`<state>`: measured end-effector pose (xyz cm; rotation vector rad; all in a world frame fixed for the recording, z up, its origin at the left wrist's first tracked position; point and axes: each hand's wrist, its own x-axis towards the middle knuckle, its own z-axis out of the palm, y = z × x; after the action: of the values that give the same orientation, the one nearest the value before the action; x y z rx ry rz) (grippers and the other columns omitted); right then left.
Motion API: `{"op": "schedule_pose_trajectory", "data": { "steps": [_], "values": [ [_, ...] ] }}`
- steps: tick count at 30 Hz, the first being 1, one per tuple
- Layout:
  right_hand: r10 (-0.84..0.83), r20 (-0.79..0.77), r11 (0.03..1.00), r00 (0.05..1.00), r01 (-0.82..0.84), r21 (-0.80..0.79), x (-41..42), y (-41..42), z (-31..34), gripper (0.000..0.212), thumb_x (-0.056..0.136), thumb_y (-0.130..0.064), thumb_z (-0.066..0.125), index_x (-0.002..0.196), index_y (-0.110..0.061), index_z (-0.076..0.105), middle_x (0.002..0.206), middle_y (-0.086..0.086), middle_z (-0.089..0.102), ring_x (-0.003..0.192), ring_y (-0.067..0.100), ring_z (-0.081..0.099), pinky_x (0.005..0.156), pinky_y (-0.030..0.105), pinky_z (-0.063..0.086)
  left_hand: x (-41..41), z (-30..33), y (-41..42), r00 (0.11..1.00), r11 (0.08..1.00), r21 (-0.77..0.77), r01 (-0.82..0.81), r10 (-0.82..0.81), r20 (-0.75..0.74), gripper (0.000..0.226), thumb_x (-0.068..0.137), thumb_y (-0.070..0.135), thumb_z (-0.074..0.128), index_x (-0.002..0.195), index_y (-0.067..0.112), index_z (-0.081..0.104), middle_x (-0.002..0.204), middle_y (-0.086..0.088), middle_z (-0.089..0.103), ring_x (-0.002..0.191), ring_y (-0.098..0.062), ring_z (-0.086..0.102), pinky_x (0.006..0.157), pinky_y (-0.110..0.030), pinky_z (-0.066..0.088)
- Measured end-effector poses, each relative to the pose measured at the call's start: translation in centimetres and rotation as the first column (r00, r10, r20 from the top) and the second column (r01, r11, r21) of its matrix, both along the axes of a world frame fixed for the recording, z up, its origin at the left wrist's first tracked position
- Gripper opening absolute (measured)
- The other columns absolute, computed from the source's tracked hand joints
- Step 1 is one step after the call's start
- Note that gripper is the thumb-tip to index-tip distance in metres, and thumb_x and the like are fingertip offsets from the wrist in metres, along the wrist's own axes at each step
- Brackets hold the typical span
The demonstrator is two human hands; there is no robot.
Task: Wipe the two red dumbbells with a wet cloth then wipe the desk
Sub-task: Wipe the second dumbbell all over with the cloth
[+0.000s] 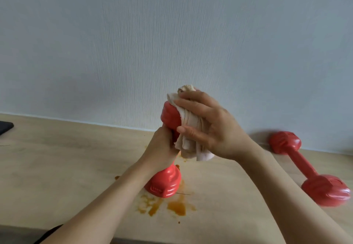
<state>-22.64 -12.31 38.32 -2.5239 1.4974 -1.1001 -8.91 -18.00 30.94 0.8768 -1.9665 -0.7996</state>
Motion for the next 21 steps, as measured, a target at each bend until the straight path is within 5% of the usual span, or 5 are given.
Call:
{"op": "schedule_pose_trajectory", "data": {
  "steps": [5,8,13,21],
  "values": [
    [-0.028,-0.132,0.998,0.991,0.036,0.057,0.6,-0.9,1.6,0.050,0.083,-0.037,0.066,0.130,-0.027,0.054,0.138,-0.011,0.045,0.133,0.010,0.034,0.102,0.018,0.028,-0.8,0.1,0.3,0.998,0.993,-0.116,0.007,0.000,0.066,0.015,0.080,-0.003,0.055,0.081,0.008,0.045,0.057,0.010,0.045,0.050,-0.002,0.049,0.047,-0.009,0.034],
    [-0.086,0.052,0.993,0.995,0.090,-0.075,1.0,-0.9,0.0,0.043,0.079,-0.034,0.068,0.118,-0.017,0.064,0.126,-0.007,0.056,0.122,0.012,0.049,0.099,0.023,0.039,-0.9,0.3,0.4,0.999,0.999,-0.025,-0.022,0.021,-0.042,0.011,0.081,-0.002,0.053,0.087,0.005,0.047,0.060,0.006,0.048,0.051,0.000,0.049,0.045,-0.010,0.034],
    [-0.114,0.318,0.970,0.941,0.174,-0.167,0.9,-0.9,-1.2,0.019,0.076,-0.020,0.075,0.089,-0.007,0.068,0.100,-0.005,0.058,0.096,-0.003,0.056,0.084,0.006,0.039,-0.8,0.0,0.2,0.990,0.999,0.037,-0.034,0.039,-0.137,0.011,0.086,0.010,0.056,0.092,0.005,0.047,0.059,0.005,0.049,0.048,0.003,0.046,0.044,-0.011,0.032],
    [-0.296,0.184,0.955,0.937,0.296,0.029,-2.8,-0.4,0.6,0.015,0.081,-0.026,0.071,0.076,-0.013,0.065,0.095,0.000,0.064,0.086,0.005,0.059,0.071,0.008,0.041,-0.7,-0.5,-0.1,0.992,0.998,0.051,-0.036,0.042,-0.120,0.015,0.091,0.021,0.056,0.088,0.007,0.050,0.055,0.006,0.053,0.050,-0.005,0.056,0.052,-0.017,0.044]
  ]
}}
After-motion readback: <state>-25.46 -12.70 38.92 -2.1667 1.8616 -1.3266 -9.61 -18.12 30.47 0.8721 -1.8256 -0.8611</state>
